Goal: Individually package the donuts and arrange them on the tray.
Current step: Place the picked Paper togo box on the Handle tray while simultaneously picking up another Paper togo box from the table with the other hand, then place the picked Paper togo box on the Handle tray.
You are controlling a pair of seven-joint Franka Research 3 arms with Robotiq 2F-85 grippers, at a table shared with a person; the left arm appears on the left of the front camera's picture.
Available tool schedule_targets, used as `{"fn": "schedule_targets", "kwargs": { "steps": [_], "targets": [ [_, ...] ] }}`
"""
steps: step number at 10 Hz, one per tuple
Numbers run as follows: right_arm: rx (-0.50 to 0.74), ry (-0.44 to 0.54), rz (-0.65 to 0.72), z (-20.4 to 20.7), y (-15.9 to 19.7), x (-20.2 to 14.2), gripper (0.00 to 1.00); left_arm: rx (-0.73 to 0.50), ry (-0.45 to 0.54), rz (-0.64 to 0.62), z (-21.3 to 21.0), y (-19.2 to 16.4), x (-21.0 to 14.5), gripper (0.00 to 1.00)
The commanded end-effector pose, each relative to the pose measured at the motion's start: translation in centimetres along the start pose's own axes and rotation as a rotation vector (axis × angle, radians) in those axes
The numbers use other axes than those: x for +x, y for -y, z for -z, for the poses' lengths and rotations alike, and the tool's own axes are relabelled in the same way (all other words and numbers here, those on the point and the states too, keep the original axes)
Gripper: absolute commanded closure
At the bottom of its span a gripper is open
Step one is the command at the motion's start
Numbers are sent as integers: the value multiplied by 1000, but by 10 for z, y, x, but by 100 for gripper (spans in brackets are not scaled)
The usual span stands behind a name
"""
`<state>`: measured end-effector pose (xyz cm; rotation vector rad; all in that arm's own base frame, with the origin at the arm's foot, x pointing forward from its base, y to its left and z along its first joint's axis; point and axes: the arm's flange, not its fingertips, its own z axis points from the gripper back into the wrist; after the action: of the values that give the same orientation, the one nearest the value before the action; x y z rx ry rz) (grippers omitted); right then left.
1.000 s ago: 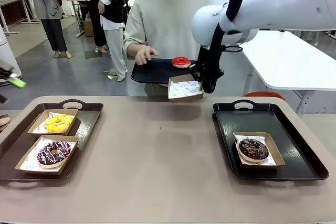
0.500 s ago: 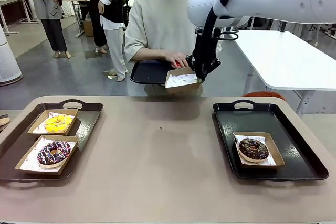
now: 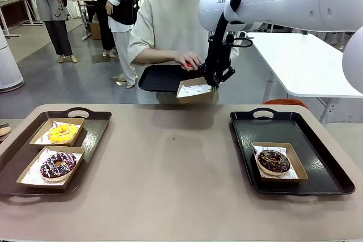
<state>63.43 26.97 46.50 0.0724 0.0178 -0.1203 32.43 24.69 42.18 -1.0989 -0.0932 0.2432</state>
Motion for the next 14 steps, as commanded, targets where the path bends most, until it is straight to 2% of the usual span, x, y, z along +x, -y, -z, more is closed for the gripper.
{"fn": "schedule_targets", "kwargs": {
  "steps": [1, 14],
  "targets": [
    [3, 7, -6, -3, -1, -3, 100, 12, -1, 15, 5, 4, -4, 0],
    [3, 7, -6, -3, -1, -3, 100, 12, -1, 15, 5, 4, -4, 0]
  ]
}}
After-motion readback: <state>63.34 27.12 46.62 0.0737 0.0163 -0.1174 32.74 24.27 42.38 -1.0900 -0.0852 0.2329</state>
